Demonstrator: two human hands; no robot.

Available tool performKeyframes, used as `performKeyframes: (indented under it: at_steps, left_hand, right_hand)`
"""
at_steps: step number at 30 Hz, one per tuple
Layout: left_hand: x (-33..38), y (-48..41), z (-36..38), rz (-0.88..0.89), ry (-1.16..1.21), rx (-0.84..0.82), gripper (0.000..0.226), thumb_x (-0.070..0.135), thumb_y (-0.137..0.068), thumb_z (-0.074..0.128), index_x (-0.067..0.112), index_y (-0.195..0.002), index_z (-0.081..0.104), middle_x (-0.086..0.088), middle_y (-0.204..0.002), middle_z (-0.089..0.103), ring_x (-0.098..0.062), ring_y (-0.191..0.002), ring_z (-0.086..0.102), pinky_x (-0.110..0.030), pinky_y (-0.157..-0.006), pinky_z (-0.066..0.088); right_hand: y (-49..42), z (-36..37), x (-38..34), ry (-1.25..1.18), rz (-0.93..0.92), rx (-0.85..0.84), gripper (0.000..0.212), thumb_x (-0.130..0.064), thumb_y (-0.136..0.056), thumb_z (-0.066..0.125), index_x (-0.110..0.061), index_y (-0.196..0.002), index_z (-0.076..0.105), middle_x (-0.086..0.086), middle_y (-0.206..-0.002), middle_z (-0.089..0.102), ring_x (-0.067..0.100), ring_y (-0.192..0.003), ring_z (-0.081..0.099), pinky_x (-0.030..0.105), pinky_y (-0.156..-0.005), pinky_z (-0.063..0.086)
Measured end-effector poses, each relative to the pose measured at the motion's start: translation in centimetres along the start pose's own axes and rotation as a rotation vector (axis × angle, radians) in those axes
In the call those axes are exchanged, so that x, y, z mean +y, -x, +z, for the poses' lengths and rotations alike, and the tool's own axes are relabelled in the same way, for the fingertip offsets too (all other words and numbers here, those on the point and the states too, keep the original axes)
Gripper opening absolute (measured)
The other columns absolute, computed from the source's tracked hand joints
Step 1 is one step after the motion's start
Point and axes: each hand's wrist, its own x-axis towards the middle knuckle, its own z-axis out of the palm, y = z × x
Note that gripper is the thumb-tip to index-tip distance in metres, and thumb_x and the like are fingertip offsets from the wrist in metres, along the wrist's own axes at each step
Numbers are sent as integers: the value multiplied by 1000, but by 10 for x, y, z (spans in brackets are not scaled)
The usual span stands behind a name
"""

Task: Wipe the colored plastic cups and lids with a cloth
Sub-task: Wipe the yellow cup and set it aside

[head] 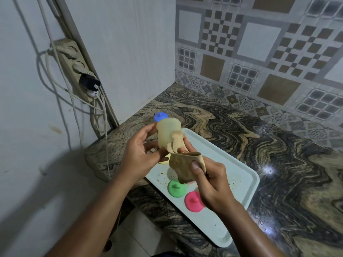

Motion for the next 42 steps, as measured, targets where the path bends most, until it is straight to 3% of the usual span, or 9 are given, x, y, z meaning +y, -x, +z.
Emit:
performKeyframes:
  at_steps: [4,8,12,15,17,20,33,37,42]
  left_hand:
    - [1,0,-5,-5,21,-20,70,-17,-76,75,26,-127,51,-7,-130,60,-10,-97,74,-32,-61,62]
    - [-3,2,-9,-1,-21,-26,82,-6,-72,85,37,-135,56,5,-135,58,-27,-106,72,-54,-63,62]
    - [-4,3,-5,24,-146,-9,86,18,-61,96,33,-136,57,16,-129,64,-20,-99,72,-51,-80,62]
    - [-6,4,-3,38,-197,-24,85,20,-57,97,29,-133,60,10,-126,68,-14,-93,72,-52,-86,61]
    - [-4,5,1,41,-224,-34,81,10,-60,97,28,-130,61,8,-122,69,-11,-87,70,-49,-82,62]
    - [1,6,3,62,-241,-17,68,10,-63,95,26,-123,65,10,-112,74,-12,-87,72,-33,-77,61]
    - [4,-8,-9,45,-174,-27,80,-16,-64,85,32,-124,61,28,-117,70,-18,-100,74,-26,-69,60]
    - [5,-4,-10,-1,-173,-79,85,-4,-63,89,33,-134,57,32,-111,70,-15,-99,74,-33,-69,63]
    - [9,3,-6,-39,-202,-106,90,18,-51,96,31,-133,61,26,-112,70,-22,-87,75,-48,-57,63]
  right_hand:
    - [7,-8,-4,-137,113,83,35,-17,-104,46,-21,-96,80,-9,-101,79,15,-92,75,26,-70,57]
    - [-8,-11,-10,-294,188,336,61,-59,-92,63,-3,-68,56,-5,-63,50,15,-61,45,31,-61,36]
    - [-30,-12,-23,-224,113,327,52,-16,-108,45,-27,-60,61,-20,-54,50,-5,-49,44,11,-53,37]
    - [-45,-5,-31,-131,45,240,36,-15,-103,44,-32,-77,63,-15,-69,56,7,-62,56,15,-59,41]
    - [-48,2,-30,-1,25,130,28,-15,-103,46,-21,-113,72,-20,-113,70,17,-115,68,19,-87,51]
    - [-47,8,-23,254,-52,-8,36,-16,-105,47,-4,-135,64,-3,-155,48,16,-150,35,40,-116,42]
    - [-6,-6,0,13,-11,-43,31,3,-99,46,5,-109,75,12,-124,73,24,-141,50,35,-101,53]
    - [2,-13,-1,-286,238,86,37,-22,-102,49,-16,-81,80,2,-84,77,28,-94,75,32,-70,55]
    - [-20,-22,-12,-348,258,307,56,-52,-94,66,-7,-61,57,8,-59,47,22,-55,43,33,-53,38]
